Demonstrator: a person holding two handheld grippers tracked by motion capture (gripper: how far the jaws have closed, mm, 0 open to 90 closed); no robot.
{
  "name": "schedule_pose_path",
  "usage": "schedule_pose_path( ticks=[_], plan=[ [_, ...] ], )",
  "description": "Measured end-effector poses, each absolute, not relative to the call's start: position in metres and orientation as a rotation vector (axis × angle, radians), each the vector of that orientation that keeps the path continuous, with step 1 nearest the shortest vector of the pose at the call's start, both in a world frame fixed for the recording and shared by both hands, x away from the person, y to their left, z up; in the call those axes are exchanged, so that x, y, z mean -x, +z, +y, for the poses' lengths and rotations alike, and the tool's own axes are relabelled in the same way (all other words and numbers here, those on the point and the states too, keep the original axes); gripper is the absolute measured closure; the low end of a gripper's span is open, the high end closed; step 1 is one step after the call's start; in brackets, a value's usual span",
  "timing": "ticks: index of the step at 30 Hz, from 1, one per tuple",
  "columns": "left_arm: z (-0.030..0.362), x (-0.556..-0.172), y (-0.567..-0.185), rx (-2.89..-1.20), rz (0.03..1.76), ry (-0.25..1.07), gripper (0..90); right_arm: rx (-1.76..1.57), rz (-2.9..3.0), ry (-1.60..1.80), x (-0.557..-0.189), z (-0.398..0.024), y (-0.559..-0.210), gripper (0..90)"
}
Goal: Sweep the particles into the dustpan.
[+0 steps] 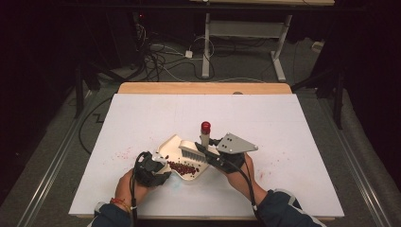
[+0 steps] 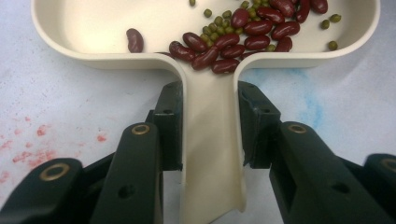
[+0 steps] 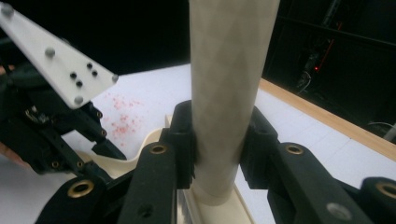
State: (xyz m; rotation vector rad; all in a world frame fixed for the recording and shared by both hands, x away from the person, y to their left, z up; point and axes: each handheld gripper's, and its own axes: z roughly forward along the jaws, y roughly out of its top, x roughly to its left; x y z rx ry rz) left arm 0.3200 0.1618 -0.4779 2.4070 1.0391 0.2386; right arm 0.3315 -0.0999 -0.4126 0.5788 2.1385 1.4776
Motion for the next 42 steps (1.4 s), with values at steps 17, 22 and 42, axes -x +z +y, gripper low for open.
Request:
schedule_pose_path(
  ticks=[17,22,42],
  plan=[
    [0.147,-0.314,-0.477,-2.343,1.12,0.244,63.8,-0.622,2.097,1.403,-0.343,-0.062,-0.434,70.9],
    [0.145,-0.313,-0.478,-2.331,1.135,0.251,63.8,-0.624,2.143,1.452,-0.33,-0.047,-0.433,71.0],
    [0.156,-0.319,-0.476,-2.323,1.128,0.246,63.8,-0.633,2.094,1.514,-0.333,-0.081,-0.404,70.9]
  ],
)
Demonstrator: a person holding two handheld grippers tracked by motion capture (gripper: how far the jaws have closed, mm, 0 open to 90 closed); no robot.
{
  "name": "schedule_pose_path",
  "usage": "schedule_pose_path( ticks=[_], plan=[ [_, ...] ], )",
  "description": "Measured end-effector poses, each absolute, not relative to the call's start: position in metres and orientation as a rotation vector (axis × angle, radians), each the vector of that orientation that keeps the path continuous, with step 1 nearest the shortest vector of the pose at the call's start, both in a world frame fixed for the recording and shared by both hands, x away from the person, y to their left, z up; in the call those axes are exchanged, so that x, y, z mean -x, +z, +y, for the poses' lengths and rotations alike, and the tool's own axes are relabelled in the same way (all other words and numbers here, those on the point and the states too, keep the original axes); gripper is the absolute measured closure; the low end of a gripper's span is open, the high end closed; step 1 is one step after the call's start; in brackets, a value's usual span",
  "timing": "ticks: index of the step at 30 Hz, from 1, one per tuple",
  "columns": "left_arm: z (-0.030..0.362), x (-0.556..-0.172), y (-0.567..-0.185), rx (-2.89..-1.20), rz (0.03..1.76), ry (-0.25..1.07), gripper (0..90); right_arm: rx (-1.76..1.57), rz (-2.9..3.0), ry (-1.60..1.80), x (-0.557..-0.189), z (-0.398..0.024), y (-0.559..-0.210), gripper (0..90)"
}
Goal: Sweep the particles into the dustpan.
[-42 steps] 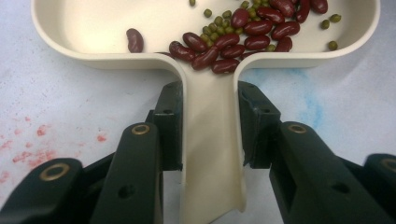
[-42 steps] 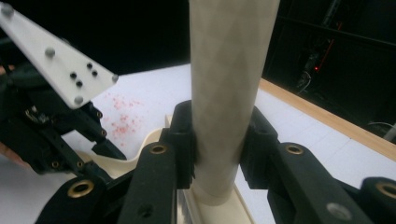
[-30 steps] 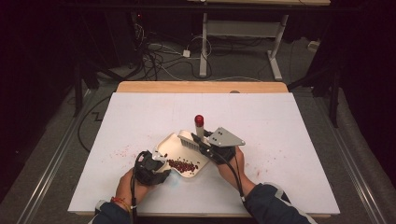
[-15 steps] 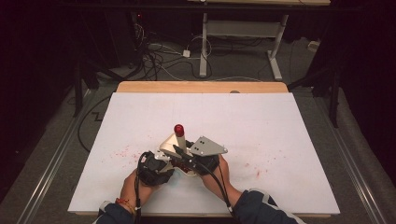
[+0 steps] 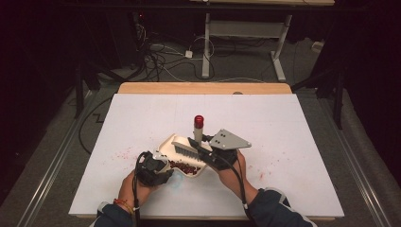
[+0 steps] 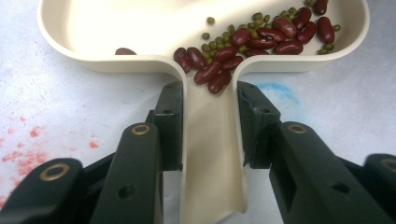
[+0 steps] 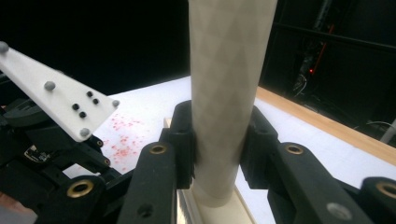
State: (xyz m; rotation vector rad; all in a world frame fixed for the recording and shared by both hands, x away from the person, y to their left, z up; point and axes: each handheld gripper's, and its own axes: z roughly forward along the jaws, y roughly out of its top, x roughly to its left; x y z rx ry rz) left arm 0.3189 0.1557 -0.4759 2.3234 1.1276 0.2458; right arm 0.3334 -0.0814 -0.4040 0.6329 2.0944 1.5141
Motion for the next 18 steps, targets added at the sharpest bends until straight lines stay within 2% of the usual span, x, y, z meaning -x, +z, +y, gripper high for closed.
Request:
schedule_pose_path(
  ticks=[18],
  plan=[
    [0.157,-0.321,-0.478,-2.332,1.12,0.262,63.7,-0.626,2.05,1.459,-0.329,-0.181,-0.375,70.8]
  ],
)
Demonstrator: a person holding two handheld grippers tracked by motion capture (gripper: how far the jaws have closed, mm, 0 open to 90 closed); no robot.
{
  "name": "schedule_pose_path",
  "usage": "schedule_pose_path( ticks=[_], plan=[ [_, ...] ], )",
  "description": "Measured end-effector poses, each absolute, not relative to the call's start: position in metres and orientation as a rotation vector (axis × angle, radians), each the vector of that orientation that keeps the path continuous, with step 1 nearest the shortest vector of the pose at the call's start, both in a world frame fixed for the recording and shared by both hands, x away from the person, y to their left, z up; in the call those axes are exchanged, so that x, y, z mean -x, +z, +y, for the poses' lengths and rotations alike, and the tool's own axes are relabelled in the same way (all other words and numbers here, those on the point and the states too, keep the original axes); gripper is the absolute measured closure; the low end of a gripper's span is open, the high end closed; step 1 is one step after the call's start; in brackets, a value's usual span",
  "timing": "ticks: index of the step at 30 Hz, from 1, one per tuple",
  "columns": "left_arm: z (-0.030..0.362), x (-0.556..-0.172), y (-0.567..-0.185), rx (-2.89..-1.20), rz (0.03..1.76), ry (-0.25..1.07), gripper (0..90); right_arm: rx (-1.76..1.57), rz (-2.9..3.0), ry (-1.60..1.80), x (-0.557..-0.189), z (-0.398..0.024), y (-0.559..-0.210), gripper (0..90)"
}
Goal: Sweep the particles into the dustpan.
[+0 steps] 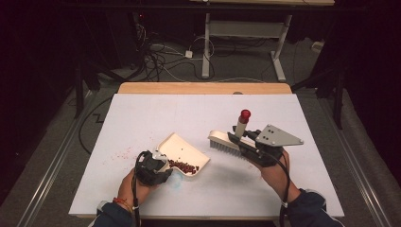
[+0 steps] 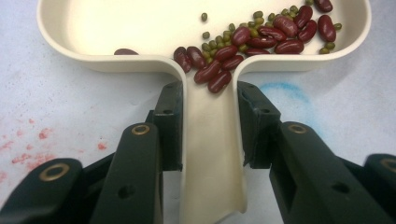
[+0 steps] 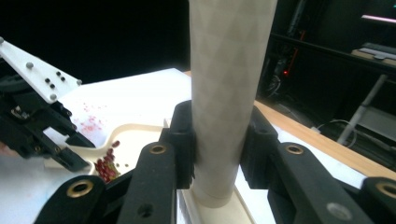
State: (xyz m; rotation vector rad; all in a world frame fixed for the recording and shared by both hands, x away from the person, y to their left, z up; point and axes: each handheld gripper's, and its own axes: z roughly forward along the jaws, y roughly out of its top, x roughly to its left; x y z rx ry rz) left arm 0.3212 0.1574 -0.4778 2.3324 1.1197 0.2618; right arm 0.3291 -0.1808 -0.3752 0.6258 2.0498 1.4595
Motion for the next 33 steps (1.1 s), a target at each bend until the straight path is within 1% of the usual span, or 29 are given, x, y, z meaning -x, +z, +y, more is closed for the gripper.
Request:
schedule_pose_path(
  ticks=[6,11,24,33],
  plan=[
    [0.158,-0.321,-0.478,-2.33,1.12,0.26,63.7,-0.617,2.043,1.437,-0.321,-0.206,-0.369,70.8],
    [0.158,-0.32,-0.478,-2.324,1.127,0.265,63.7,-0.632,2.057,1.412,-0.314,-0.224,-0.37,70.8],
    [0.159,-0.32,-0.48,-2.329,1.123,0.254,63.7,-0.671,2.122,1.331,-0.297,-0.269,-0.383,70.7],
    [0.159,-0.32,-0.48,-2.329,1.124,0.263,63.7,-0.715,2.196,1.316,-0.287,-0.287,-0.397,70.7]
  ],
)
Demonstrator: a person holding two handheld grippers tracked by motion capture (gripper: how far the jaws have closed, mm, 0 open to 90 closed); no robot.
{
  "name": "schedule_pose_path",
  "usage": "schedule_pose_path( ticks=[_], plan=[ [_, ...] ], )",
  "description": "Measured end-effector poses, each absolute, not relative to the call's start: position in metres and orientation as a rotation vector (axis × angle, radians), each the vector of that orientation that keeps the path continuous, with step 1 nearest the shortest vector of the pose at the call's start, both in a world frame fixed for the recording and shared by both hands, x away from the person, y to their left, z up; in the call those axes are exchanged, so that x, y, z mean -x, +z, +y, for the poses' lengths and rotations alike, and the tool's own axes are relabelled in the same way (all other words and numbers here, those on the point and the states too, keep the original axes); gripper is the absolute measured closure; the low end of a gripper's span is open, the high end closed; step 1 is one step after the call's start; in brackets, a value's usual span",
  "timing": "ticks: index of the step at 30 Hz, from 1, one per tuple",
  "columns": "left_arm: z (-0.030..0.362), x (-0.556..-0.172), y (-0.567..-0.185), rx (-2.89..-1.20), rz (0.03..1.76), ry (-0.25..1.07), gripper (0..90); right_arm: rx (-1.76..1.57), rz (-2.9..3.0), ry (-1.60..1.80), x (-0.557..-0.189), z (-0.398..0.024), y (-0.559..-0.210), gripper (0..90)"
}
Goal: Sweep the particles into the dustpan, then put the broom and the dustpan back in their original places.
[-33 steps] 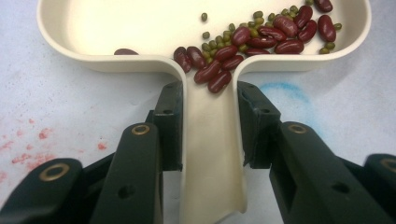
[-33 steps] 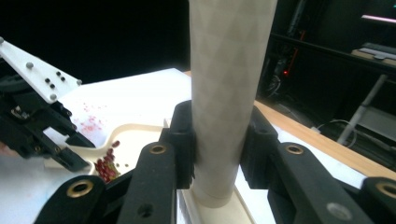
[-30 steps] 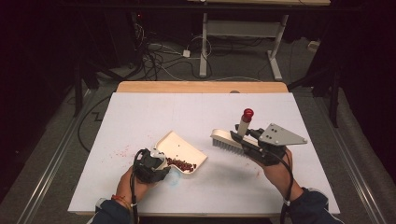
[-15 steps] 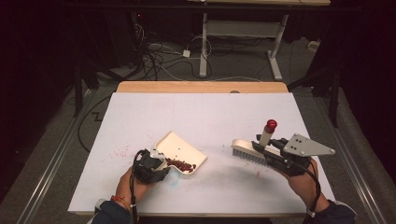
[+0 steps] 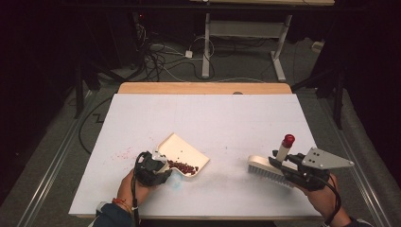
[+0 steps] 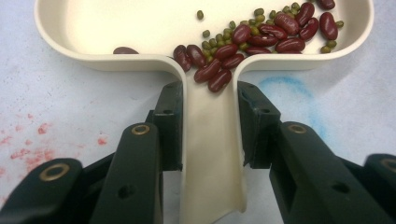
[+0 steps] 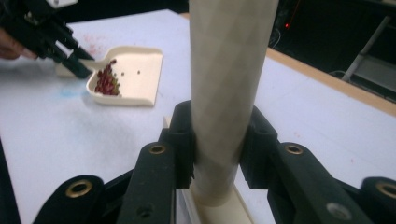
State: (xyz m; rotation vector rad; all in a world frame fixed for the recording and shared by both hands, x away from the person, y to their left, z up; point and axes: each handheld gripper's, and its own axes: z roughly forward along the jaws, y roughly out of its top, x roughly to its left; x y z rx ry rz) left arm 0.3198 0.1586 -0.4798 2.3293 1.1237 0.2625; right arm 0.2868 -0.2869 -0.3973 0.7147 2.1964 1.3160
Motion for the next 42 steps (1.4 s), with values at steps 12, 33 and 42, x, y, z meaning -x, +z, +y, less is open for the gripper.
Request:
schedule_pose_path(
  ticks=[12,33,42],
  plan=[
    [0.159,-0.321,-0.48,-2.326,1.129,0.256,63.7,-0.731,2.242,1.314,-0.28,-0.3,-0.405,70.7],
    [0.181,-0.329,-0.481,-2.212,1.296,0.327,63.8,-0.71,2.245,1.318,-0.277,-0.3,-0.402,70.5],
    [0.207,-0.331,-0.481,-2.158,1.374,0.363,63.8,-0.706,2.279,1.312,-0.282,-0.304,-0.394,70.6]
  ],
)
